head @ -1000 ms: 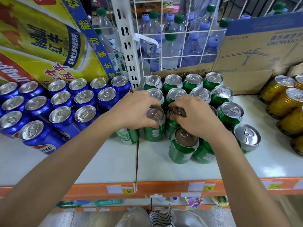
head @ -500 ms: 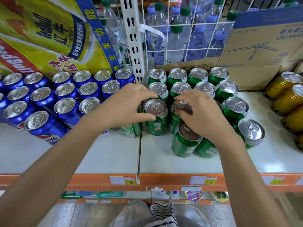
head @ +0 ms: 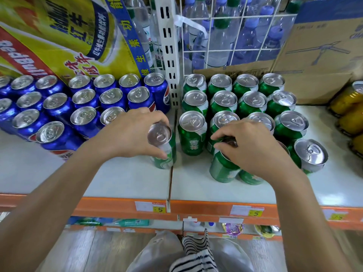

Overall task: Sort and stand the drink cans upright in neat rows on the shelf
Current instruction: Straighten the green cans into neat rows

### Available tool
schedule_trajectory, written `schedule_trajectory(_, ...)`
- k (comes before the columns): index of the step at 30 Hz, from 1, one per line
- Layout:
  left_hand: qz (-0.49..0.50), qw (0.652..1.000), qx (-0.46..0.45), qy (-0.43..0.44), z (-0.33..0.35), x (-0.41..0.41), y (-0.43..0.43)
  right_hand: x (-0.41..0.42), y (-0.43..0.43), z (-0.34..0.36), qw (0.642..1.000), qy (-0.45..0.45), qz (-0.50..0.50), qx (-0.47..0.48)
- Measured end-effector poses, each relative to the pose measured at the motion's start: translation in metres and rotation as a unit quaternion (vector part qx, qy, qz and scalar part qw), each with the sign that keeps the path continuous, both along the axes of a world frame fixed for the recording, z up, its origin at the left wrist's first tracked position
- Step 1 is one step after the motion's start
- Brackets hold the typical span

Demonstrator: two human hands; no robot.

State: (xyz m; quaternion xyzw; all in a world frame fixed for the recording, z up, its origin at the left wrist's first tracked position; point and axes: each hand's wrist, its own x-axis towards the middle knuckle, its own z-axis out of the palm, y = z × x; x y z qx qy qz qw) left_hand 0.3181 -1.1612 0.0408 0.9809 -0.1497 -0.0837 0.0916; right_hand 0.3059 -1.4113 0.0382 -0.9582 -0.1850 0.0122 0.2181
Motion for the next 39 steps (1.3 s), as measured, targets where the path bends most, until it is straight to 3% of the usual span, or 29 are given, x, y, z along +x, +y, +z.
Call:
schedule_trajectory(2,0.014,1.0,-0.013,0.003,-0.002,-0.005,-0.008,0.001,0.0,-0.001,1.0,0.002,-0.002,0.005)
schedule_trajectory(6,0.048,0.984,-0.163,0.059,0.0,-0.011,-0.026,0.002,0.001,-0.001,1.0,0.004,-0.002,0.001)
schedule_trajectory(12,-0.013,0.977,-0.165,0.131,0.005,-0.011,-0.035,0.001,0.003,-0.003,1.0,-0.007,-0.005,-0.01)
schedule_trajectory(15,0.005,0.98,-0.143,0.137,0.006,-0.011,-0.033,-0.001,0.002,-0.004,1.0,-0.009,-0.004,-0.007)
schedule_trajectory(18,0.058,0.954,-0.194,0.219,0.006,-0.015,-0.024,-0.001,0.002,-0.004,1.0,-0.004,-0.004,0.009)
schedule_trajectory(20,0.043,0.951,-0.178,0.248,0.003,-0.018,-0.018,-0.001,0.002,-0.004,1.0,-0.003,-0.005,0.012)
schedule_trajectory(30,0.049,0.969,-0.18,0.16,-0.017,-0.024,-0.034,0.002,0.003,-0.005,1.0,0.003,-0.001,0.005)
schedule_trajectory(39,0.072,0.939,-0.273,0.196,-0.018,-0.026,-0.034,0.001,0.003,-0.005,1.0,-0.002,-0.003,0.002)
